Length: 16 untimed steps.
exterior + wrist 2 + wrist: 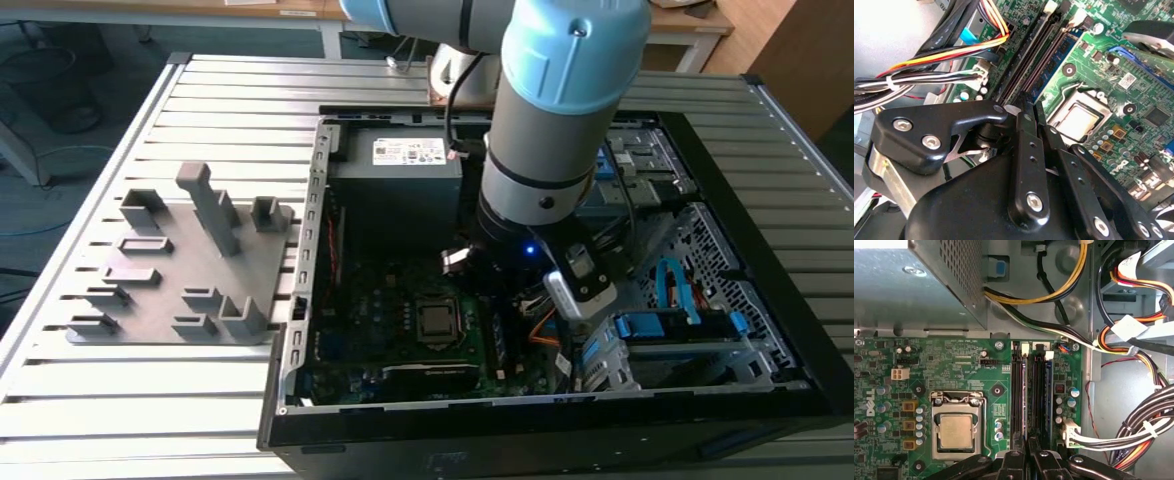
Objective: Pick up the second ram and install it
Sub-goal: 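Insert the second ram into the second slot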
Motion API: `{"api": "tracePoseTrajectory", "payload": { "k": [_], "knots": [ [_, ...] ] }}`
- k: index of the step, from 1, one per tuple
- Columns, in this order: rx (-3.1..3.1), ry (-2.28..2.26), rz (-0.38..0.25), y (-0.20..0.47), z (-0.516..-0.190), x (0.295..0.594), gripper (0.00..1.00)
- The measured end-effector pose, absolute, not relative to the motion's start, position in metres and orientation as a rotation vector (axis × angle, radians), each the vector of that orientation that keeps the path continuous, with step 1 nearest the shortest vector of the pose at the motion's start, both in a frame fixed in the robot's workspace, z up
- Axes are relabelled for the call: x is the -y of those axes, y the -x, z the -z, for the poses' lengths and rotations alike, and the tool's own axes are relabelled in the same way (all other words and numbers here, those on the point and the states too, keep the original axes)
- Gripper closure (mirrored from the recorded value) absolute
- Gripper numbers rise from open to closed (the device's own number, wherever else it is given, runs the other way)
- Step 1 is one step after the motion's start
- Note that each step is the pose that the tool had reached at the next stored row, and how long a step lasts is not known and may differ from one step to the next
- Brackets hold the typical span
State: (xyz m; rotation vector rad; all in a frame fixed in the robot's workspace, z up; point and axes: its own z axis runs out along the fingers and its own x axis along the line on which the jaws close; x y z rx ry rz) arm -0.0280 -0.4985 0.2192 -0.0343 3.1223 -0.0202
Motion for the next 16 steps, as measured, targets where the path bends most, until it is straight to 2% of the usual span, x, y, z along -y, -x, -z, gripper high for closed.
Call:
{"api": "tracePoseTrajectory", "payload": {
  "k": [16],
  "knots": [
    [-3.123, 0.040, 0.017, 0.0289, -0.2142, 0.4986, 0.86]
  ]
}}
